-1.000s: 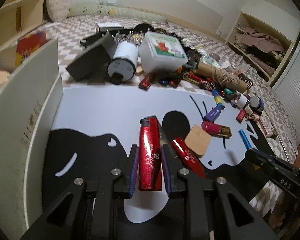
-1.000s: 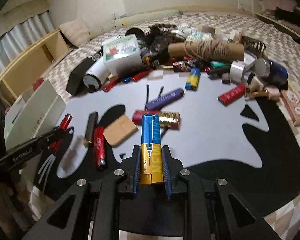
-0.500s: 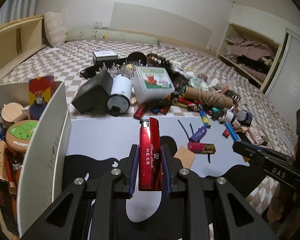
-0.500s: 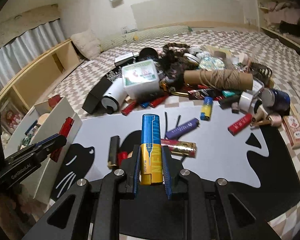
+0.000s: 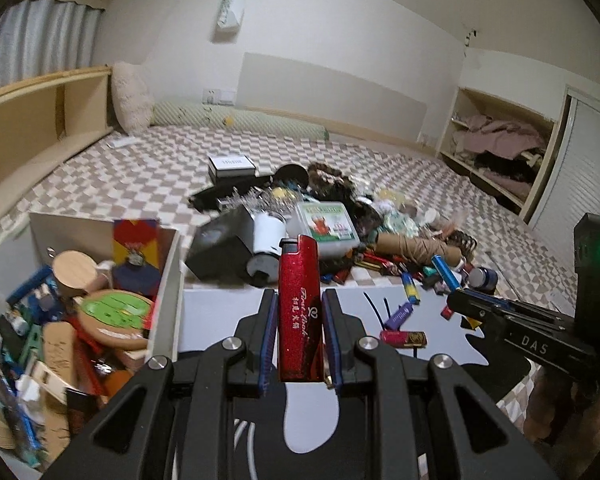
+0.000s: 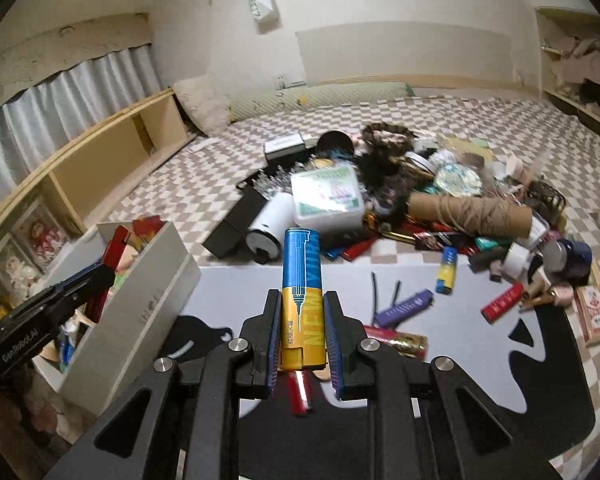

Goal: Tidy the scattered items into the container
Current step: 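Carry the red and blue-yellow lighters in both tools over the white box container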

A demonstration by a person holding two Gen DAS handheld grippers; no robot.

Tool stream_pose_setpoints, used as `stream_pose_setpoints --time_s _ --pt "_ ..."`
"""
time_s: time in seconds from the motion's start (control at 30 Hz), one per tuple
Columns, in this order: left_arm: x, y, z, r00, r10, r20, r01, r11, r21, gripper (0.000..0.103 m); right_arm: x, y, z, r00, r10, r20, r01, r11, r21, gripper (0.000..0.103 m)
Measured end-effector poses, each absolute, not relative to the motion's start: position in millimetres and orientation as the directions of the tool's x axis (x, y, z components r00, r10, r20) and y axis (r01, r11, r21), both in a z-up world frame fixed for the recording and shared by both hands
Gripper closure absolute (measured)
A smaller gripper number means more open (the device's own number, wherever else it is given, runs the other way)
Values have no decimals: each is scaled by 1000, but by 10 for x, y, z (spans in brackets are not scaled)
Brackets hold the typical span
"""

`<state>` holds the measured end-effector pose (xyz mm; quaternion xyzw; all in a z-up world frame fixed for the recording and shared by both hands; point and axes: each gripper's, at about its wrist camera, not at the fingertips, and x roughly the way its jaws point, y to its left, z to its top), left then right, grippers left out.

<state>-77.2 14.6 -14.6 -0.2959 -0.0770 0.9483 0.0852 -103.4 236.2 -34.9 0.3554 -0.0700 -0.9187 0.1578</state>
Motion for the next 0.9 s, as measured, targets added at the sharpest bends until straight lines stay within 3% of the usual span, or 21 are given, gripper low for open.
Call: stream_pose_setpoints --time_s 0.9 --pt "-353 -1112 207 -883 -32 -468 144 -968 -206 81 -1241 1116 101 -653 -515 -555 470 -851 235 81"
